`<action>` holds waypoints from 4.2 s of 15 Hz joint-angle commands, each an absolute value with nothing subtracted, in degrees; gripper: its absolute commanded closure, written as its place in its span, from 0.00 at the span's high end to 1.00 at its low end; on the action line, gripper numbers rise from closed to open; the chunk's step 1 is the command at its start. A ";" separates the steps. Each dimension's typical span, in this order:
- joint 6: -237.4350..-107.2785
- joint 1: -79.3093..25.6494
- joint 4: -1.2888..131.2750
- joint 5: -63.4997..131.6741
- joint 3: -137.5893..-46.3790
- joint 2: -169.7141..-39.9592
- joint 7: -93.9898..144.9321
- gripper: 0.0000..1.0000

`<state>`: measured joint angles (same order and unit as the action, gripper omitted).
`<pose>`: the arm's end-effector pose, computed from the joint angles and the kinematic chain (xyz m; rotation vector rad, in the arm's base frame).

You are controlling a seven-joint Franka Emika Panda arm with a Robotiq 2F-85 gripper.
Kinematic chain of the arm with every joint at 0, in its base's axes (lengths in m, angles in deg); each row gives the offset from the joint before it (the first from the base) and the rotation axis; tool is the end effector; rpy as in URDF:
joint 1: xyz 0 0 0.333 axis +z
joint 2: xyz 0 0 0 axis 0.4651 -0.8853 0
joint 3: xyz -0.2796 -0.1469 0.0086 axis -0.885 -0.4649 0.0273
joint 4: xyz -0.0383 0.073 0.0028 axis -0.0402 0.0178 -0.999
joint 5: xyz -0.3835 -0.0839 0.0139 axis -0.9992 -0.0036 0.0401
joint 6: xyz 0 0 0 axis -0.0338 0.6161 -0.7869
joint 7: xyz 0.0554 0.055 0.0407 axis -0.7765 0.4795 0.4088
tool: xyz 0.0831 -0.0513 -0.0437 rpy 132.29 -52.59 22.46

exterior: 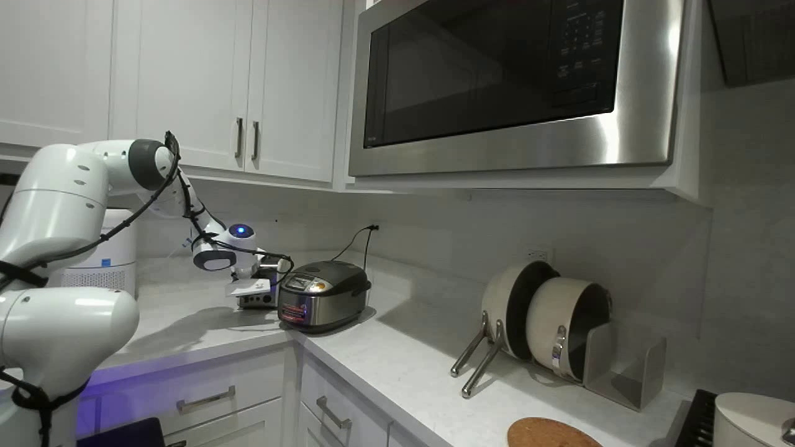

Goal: Press a button on the toaster to release the lever upwards

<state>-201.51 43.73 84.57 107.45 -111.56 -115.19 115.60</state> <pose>0.4497 0.4461 0.2910 -2.1892 -1.6701 -0.8353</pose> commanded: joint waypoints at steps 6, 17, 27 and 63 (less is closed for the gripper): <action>-197.19 43.22 83.54 105.92 -112.76 -114.49 111.28 0.00; -196.39 42.52 82.71 107.95 -112.06 -115.01 112.33 0.00; -193.38 42.22 81.07 105.89 -112.57 -117.15 110.10 0.00; -201.12 44.87 80.85 99.07 -113.53 -119.34 103.06 0.00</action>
<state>-198.50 44.63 83.00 99.98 -112.62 -116.62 104.05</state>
